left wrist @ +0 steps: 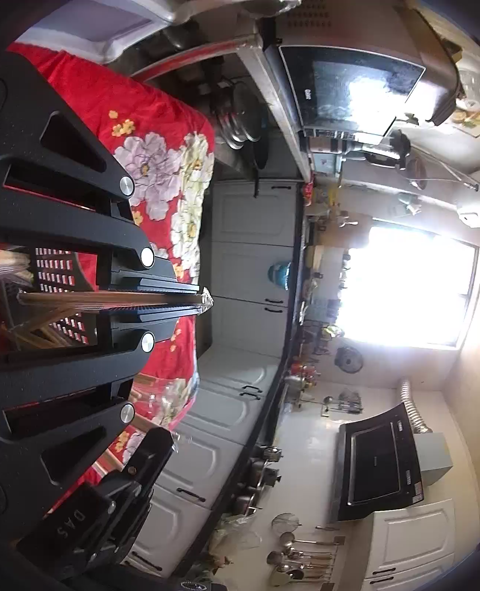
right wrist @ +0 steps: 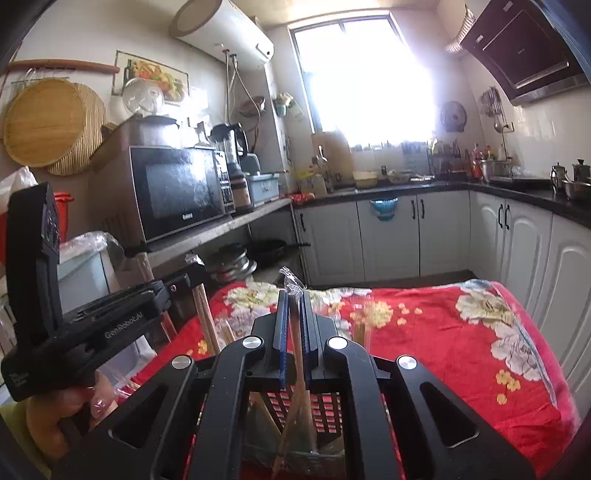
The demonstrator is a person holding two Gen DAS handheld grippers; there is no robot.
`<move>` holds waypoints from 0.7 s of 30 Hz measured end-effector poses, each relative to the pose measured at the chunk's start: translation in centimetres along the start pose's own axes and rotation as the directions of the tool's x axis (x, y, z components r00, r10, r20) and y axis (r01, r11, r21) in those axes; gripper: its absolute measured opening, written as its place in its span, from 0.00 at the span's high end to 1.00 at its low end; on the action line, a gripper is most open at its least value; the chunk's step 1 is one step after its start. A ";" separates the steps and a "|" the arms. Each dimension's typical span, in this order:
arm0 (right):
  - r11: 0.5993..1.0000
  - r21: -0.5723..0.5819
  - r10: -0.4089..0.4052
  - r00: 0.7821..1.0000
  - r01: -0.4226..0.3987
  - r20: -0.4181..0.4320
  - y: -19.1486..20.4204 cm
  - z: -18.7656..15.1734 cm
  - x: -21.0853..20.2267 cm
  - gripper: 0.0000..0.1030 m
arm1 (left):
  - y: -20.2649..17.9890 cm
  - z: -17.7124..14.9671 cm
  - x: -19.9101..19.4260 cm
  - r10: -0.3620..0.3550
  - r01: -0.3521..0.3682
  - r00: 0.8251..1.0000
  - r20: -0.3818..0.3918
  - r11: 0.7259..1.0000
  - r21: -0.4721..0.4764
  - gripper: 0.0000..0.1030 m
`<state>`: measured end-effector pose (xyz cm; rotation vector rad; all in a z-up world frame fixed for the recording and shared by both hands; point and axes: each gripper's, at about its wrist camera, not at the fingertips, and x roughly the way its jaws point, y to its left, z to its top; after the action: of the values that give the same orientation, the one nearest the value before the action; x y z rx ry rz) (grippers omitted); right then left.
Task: Organize utensils
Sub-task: 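Lower the held chopsticks into the black basket with both tools, then open both tools to release the chopsticks into the basket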
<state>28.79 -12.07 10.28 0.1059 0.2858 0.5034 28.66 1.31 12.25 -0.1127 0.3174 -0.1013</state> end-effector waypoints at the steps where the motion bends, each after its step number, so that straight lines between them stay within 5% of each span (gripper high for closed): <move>1: 1.000 0.001 -0.003 1.000 0.003 -0.008 0.0 -0.2 0.1 0.94 | 0.0 -0.1 0.0 0.000 0.000 1.000 -0.005 1.000 0.000 0.97; 16: 1.000 -0.018 -0.024 0.994 0.022 -0.103 -0.3 -1.5 -0.6 0.93 | -0.3 -2.0 -0.8 -0.022 0.023 0.997 -0.068 1.000 0.007 0.97; 21: 0.999 -0.018 -0.030 0.991 0.028 -0.132 -0.4 -1.9 -1.1 0.93 | -0.3 -2.3 -1.6 -0.027 0.027 0.996 -0.085 1.000 0.001 0.81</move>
<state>27.47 -12.88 8.66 0.0525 0.4120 0.4849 26.43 1.03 10.62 -0.1107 0.4008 -0.1338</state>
